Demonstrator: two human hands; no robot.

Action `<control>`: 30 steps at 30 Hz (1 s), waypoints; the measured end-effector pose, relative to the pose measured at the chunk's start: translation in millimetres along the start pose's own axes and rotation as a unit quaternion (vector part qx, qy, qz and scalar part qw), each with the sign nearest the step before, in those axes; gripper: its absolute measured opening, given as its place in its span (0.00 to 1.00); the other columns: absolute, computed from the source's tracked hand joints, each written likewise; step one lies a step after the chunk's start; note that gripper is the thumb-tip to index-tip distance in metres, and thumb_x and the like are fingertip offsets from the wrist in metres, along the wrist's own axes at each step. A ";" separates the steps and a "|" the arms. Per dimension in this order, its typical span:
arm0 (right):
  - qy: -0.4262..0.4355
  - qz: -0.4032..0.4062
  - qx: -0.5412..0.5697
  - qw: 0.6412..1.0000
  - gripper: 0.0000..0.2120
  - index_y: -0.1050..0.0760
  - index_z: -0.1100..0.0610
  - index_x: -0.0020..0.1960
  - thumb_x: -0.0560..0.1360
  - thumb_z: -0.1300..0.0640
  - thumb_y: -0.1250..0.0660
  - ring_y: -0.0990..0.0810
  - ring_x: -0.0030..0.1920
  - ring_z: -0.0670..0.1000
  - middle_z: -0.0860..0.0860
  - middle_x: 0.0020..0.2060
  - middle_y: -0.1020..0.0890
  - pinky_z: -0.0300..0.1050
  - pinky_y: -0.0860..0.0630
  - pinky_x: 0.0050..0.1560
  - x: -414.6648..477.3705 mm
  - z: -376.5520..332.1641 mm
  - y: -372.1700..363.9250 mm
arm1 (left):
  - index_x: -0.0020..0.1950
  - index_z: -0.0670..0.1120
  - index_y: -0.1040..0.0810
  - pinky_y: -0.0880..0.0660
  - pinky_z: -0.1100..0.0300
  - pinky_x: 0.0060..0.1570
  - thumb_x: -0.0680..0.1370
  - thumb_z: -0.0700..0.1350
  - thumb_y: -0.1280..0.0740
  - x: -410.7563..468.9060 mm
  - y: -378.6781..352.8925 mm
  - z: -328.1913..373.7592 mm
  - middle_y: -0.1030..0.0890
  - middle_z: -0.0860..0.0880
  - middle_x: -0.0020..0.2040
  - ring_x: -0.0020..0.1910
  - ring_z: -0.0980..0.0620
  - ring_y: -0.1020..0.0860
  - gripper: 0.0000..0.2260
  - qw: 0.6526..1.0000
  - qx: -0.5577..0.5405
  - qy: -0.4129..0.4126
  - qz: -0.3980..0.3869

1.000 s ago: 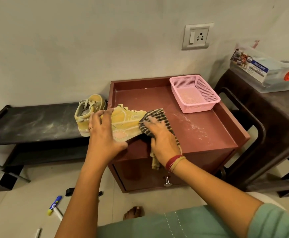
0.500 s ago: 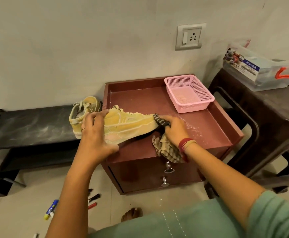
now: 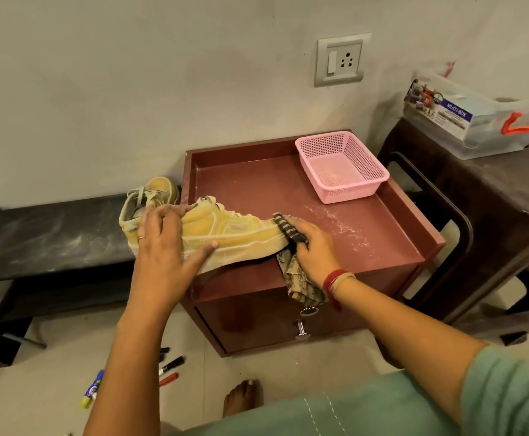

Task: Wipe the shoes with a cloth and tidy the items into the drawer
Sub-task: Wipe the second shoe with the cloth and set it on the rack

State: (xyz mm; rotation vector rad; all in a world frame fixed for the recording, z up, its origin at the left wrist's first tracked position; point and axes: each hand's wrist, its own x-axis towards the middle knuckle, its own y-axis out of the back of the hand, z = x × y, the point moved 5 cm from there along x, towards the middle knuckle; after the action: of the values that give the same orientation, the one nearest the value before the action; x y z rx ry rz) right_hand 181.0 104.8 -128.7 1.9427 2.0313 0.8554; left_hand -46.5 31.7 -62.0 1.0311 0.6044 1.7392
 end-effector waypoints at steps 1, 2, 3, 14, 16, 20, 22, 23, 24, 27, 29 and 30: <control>-0.001 0.000 -0.003 1.000 0.29 0.27 0.57 0.65 0.68 0.76 0.43 0.28 0.66 0.51 0.54 0.63 0.25 0.25 0.43 0.64 0.3 -2.8 1.0 | 0.67 0.44 0.31 0.41 0.41 0.70 0.70 0.59 0.30 0.3 -0.3 -0.3 0.33 0.44 0.66 0.75 0.41 0.45 0.31 1.000 -0.006 0.002 0.005; 0.018 -0.018 -0.002 1.000 0.29 0.26 0.56 0.65 0.68 0.76 0.43 0.29 0.65 0.49 0.53 0.63 0.24 0.28 0.42 0.65 -1.3 -8.2 -1.0 | 0.65 0.44 0.30 0.41 0.43 0.69 0.70 0.57 0.28 0.7 -0.7 -1.2 0.33 0.44 0.66 0.75 0.42 0.44 0.30 1.000 -0.013 0.005 0.007; 0.043 -0.045 0.003 0.998 0.30 0.25 0.55 0.64 0.67 0.76 0.43 0.29 0.65 0.47 0.51 0.63 0.24 0.29 0.42 0.67 -4.4 -13.4 -5.1 | 0.64 0.44 0.29 0.41 0.46 0.69 0.69 0.54 0.25 0.6 -0.9 -1.5 0.32 0.44 0.66 0.75 0.43 0.44 0.28 1.000 -0.019 0.004 0.008; 0.078 -0.096 -0.048 0.991 0.32 0.30 0.50 0.68 0.69 0.73 0.42 0.33 0.69 0.47 0.50 0.68 0.29 0.31 0.45 0.69 -17.5 -22.0 -18.2 | 0.41 0.46 0.21 0.38 0.63 0.61 0.65 0.41 0.21 -0.6 -3.5 -2.7 0.29 0.52 0.53 0.64 0.62 0.36 0.12 0.997 -0.076 -0.001 0.004; 0.074 -0.102 -0.109 0.986 0.31 0.31 0.49 0.69 0.70 0.72 0.42 0.33 0.69 0.49 0.51 0.69 0.30 0.37 0.43 0.70 -9.5 -9.9 -15.5 | 0.40 0.46 0.22 0.36 0.64 0.59 0.65 0.41 0.20 0.0 -3.2 -2.4 0.30 0.51 0.55 0.60 0.63 0.35 0.11 0.997 -0.072 -0.003 -0.002; -0.074 -0.043 -0.082 0.993 0.27 0.27 0.54 0.66 0.72 0.73 0.44 0.27 0.65 0.54 0.54 0.64 0.24 0.33 0.40 0.63 20.5 19.0 3.3 | 0.36 0.47 0.22 0.34 0.57 0.63 0.64 0.41 0.20 2.0 -3.2 -0.9 0.31 0.53 0.60 0.64 0.59 0.33 0.11 0.995 -0.092 -0.009 -0.032; -0.064 -0.027 -0.056 0.996 0.27 0.28 0.53 0.67 0.72 0.73 0.43 0.27 0.64 0.53 0.54 0.63 0.24 0.34 0.38 0.63 22.3 8.0 1.6 | 0.35 0.47 0.22 0.35 0.55 0.65 0.64 0.41 0.20 -0.1 -3.0 -0.9 0.33 0.54 0.62 0.66 0.58 0.35 0.11 0.994 -0.102 -0.013 -0.044; -0.026 -0.037 -0.052 0.998 0.29 0.30 0.52 0.68 0.71 0.72 0.42 0.27 0.63 0.53 0.54 0.63 0.24 0.38 0.36 0.65 18.3 -2.2 -3.0 | 0.35 0.47 0.22 0.36 0.55 0.66 0.64 0.43 0.20 -1.9 -2.9 -0.8 0.34 0.54 0.64 0.67 0.60 0.36 0.11 0.993 -0.111 -0.011 -0.045; 0.018 -0.060 -0.055 0.997 0.31 0.31 0.50 0.68 0.70 0.73 0.42 0.27 0.63 0.53 0.53 0.63 0.25 0.42 0.34 0.65 11.1 -12.1 -9.8 | 0.35 0.48 0.22 0.37 0.55 0.66 0.65 0.46 0.21 -3.8 -2.9 -0.5 0.35 0.56 0.65 0.68 0.62 0.38 0.10 0.992 -0.120 -0.008 -0.041; 0.120 -0.122 -0.156 0.973 0.33 0.33 0.47 0.69 0.70 0.72 0.43 0.32 0.68 0.53 0.50 0.69 0.31 0.48 0.33 0.66 -0.1 -21.9 -21.8 | 0.38 0.54 0.21 0.35 0.52 0.65 0.74 0.60 0.34 -6.5 -4.5 1.0 0.35 0.60 0.66 0.67 0.63 0.39 0.12 0.989 -0.145 0.002 -0.021; 0.054 -0.087 -0.182 0.978 0.32 0.32 0.48 0.69 0.71 0.72 0.44 0.35 0.71 0.53 0.49 0.72 0.34 0.48 0.36 0.69 9.6 -8.9 -12.1 | 0.43 0.60 0.22 0.34 0.45 0.66 0.77 0.60 0.42 -6.0 -5.5 0.1 0.34 0.60 0.65 0.67 0.59 0.36 0.11 0.992 -0.128 0.001 -0.002; 0.029 -0.071 -0.183 0.980 0.31 0.32 0.48 0.69 0.71 0.72 0.44 0.36 0.71 0.53 0.50 0.72 0.35 0.47 0.38 0.71 11.8 -4.6 -9.2 | 0.45 0.59 0.22 0.35 0.41 0.66 0.78 0.59 0.42 -5.7 -5.3 -0.1 0.33 0.59 0.65 0.68 0.56 0.35 0.11 0.994 -0.108 0.000 0.005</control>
State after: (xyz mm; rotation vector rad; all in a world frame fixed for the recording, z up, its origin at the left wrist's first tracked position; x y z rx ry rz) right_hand 169.6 115.3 -127.0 1.5733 1.8552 1.1640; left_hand -43.1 28.5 -68.3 0.8837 0.4016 1.7691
